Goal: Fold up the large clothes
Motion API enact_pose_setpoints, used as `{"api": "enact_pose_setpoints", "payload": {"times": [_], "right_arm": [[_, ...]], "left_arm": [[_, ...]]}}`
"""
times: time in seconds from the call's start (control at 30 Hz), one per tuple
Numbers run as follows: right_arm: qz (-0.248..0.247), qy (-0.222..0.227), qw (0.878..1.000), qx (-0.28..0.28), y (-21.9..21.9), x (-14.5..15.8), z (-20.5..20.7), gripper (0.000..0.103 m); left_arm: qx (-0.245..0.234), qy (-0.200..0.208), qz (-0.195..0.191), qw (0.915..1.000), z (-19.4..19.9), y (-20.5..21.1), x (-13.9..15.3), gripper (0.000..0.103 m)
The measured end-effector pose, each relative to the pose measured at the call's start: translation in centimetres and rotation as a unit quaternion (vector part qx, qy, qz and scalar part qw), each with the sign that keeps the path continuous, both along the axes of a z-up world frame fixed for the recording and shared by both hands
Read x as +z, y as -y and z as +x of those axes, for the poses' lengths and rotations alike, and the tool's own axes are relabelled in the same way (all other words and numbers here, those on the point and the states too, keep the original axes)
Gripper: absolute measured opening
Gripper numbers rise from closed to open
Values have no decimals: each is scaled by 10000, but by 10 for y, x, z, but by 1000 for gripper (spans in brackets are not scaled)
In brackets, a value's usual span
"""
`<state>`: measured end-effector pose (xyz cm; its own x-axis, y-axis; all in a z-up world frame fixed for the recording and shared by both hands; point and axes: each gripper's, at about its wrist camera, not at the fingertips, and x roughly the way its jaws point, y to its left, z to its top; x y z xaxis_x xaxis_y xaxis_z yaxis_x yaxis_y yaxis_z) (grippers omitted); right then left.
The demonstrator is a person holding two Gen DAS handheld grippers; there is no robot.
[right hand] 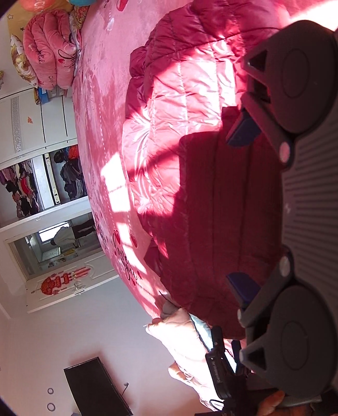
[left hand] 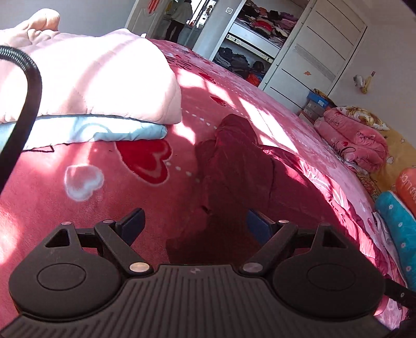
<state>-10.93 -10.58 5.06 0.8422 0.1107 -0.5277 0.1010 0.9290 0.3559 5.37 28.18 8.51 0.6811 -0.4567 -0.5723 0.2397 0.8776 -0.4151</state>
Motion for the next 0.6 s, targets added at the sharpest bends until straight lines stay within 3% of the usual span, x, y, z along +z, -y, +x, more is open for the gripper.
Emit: {"api": "enact_pose_setpoints", "payload": {"times": [0.23,0.33,0.37,0.4,0.5,0.6], "right_arm": [[-508,-89,9986,139,-19,1,-25,102],[-635,-51,9979,120,-20,0,-27,102],[-657,-35,9978,96,-20,0,-27,102],[-672,-18,9977,63,-19,-1,-28,102],[-746,0,9972,-65,-18,-3,-27,102],[-906,22,9956,-216,-17,-3,-26,102]], "left_arm": [[143,-214,-218,9994,8,22,-20,101],[186,-275,-292,9990,9,31,-22,85],[182,-321,-339,9987,9,32,-21,72],[136,-403,-427,9982,11,34,-21,52],[140,-509,-412,9978,7,39,-20,32],[93,-466,-310,9984,-3,40,-7,20]]}}
